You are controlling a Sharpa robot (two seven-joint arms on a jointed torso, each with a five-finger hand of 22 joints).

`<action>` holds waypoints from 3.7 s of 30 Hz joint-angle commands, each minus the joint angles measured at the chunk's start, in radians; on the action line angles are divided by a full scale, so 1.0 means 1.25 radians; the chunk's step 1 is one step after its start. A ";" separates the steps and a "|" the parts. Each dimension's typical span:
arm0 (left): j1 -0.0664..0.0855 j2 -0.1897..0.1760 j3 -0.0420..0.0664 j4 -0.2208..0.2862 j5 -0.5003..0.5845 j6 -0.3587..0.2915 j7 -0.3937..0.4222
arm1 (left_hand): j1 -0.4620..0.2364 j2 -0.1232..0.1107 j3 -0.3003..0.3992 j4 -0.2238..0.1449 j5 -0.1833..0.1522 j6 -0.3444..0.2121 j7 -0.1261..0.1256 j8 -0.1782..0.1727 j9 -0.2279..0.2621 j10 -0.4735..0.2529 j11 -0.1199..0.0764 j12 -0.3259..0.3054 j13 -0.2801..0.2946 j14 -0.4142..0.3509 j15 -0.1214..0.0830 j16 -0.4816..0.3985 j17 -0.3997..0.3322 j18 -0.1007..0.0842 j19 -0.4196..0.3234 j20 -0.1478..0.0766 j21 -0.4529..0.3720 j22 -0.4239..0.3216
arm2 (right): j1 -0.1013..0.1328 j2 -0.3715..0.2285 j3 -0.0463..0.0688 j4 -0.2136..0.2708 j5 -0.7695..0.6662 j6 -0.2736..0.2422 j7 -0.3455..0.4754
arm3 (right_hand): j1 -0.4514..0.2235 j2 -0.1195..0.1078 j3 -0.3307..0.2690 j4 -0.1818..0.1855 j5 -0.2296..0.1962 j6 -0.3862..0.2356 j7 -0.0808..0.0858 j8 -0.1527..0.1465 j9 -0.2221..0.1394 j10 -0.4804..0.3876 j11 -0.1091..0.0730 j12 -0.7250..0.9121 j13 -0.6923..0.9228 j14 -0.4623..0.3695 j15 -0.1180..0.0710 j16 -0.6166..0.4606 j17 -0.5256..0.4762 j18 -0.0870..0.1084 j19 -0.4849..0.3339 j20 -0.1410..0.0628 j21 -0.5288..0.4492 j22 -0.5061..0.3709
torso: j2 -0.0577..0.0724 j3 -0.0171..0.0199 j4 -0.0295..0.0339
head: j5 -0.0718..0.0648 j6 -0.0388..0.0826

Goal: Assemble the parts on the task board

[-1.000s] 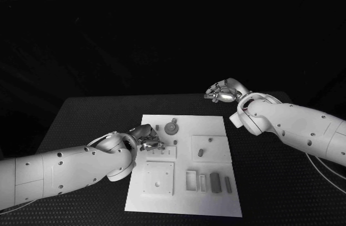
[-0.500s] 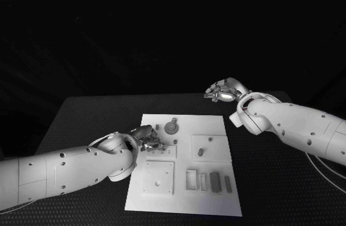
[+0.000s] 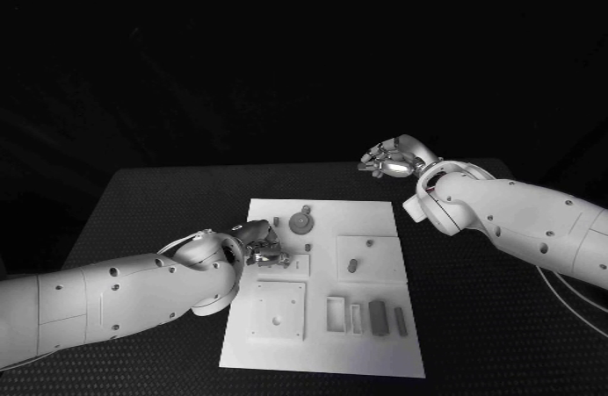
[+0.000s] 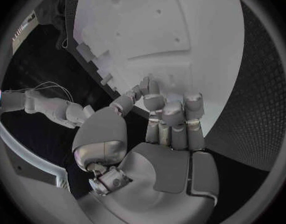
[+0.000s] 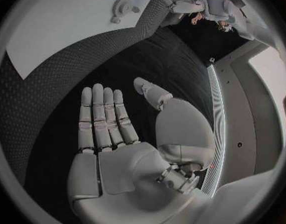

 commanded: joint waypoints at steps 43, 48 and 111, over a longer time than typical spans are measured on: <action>-0.007 0.005 0.001 -0.006 -0.037 -0.008 0.004 | 0.058 0.043 0.025 -0.018 0.013 0.010 -0.002 0.007 -0.001 0.010 -0.009 0.004 -0.002 0.010 -0.019 0.004 -0.001 0.005 0.009 -0.080 -0.002 0.006 | 0.000 0.000 0.000 0.002 -0.001 0.008 0.008 | -0.009 0.001 -0.002 0.001 0.009 -0.006 0.000 -0.003 -0.001 -0.005 0.000 0.004 -0.004 -0.007 0.001 -0.005 -0.001 -0.001 -0.004 0.004 -0.008 0.003 | 0.000 0.0001 0.0001 | -0.003 -0.001; -0.007 0.005 0.001 -0.007 -0.041 -0.007 0.005 | 0.059 0.043 0.025 -0.018 0.012 0.010 -0.002 0.007 -0.001 0.010 -0.009 0.004 -0.003 0.010 -0.019 0.004 -0.001 0.005 0.009 -0.080 -0.002 0.006 | 0.000 0.000 0.000 0.002 -0.001 0.009 0.008 | -0.009 0.001 -0.002 0.001 0.010 -0.006 0.000 -0.003 -0.001 -0.005 0.000 0.004 -0.004 -0.007 0.001 -0.005 -0.002 -0.001 -0.004 0.004 -0.008 0.003 | 0.000 -0.0001 0.0000 | -0.002 -0.001; -0.007 0.013 0.001 -0.016 -0.061 0.051 0.001 | 0.062 0.015 0.016 -0.009 0.045 0.035 -0.009 0.027 0.001 0.011 -0.015 0.006 -0.008 0.010 -0.021 0.006 -0.003 0.004 0.008 -0.080 -0.004 0.007 | -0.002 0.001 0.000 0.000 0.000 0.013 0.008 | -0.011 0.002 -0.003 0.002 0.011 -0.006 0.000 -0.003 -0.001 -0.005 0.000 0.006 -0.008 -0.007 0.001 -0.006 -0.002 0.000 -0.004 0.005 -0.011 0.005 | 0.000 -0.0001 -0.0002 | -0.004 -0.008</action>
